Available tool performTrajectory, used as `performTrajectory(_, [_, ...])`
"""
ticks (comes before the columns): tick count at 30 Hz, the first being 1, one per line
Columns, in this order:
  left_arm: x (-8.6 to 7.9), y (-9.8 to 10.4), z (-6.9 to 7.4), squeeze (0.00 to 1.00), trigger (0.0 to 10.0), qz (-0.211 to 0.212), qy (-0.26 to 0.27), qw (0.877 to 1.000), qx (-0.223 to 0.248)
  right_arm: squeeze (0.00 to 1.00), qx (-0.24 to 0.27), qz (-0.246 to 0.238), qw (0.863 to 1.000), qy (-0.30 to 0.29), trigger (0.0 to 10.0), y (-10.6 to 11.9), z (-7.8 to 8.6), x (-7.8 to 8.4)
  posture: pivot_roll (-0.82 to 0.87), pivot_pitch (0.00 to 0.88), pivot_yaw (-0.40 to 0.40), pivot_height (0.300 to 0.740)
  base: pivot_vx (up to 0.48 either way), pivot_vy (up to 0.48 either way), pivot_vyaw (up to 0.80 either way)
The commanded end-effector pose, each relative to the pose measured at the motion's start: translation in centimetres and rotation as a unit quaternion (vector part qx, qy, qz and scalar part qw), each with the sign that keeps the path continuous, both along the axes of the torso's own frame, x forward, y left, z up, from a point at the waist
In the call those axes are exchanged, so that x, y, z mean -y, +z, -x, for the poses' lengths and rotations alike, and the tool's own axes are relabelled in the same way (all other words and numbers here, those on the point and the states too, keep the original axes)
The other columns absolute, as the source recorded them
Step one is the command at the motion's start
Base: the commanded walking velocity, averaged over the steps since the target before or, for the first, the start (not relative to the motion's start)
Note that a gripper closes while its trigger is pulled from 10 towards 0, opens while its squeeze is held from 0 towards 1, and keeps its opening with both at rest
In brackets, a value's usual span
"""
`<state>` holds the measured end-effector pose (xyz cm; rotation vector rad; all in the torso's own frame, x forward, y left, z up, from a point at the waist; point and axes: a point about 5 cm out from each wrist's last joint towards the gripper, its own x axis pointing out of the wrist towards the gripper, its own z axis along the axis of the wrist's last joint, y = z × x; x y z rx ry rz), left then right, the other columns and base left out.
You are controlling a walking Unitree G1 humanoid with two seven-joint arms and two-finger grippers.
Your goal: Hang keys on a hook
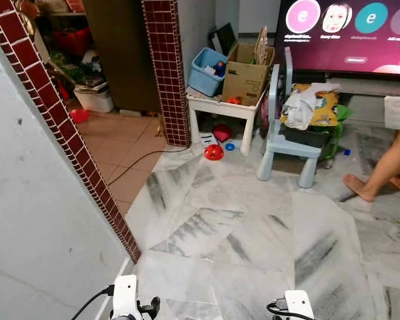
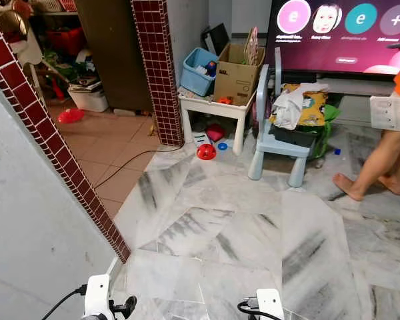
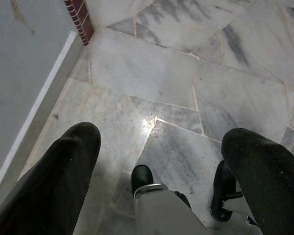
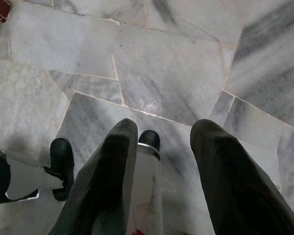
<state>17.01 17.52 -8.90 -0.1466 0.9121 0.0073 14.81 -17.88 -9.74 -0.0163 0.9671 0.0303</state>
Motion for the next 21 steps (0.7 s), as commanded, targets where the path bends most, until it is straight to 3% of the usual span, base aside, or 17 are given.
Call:
performTrajectory(1, [-0.5, 0.2, -0.2, 0.00, 10.0, -0.007, 0.003, 1.000, 0.004, 0.00, 0.006, -0.001, 1.000, -0.003, 10.0, 0.1, -0.3, -0.1, -0.04, 0.000, 0.036, 0.721, 0.292, 0.000, 0.00])
performTrajectory(12, [-0.5, 0.2, -0.3, 0.00, 10.0, -0.006, 0.001, 1.000, 0.005, 0.00, 0.006, -0.003, 1.000, -0.005, 10.0, 0.1, -0.3, -0.1, -0.03, 0.000, 0.038, 0.721, 0.291, 0.000, 0.00])
performTrajectory(21, [0.1, 1.0, -2.0, 0.00, 10.0, 0.004, -0.003, 0.999, 0.038, 0.00, 0.016, -0.001, 1.000, 0.002, 10.0, 0.3, -0.6, -0.2, -0.03, 0.000, 0.033, 0.721, 0.292, 0.000, 0.00])
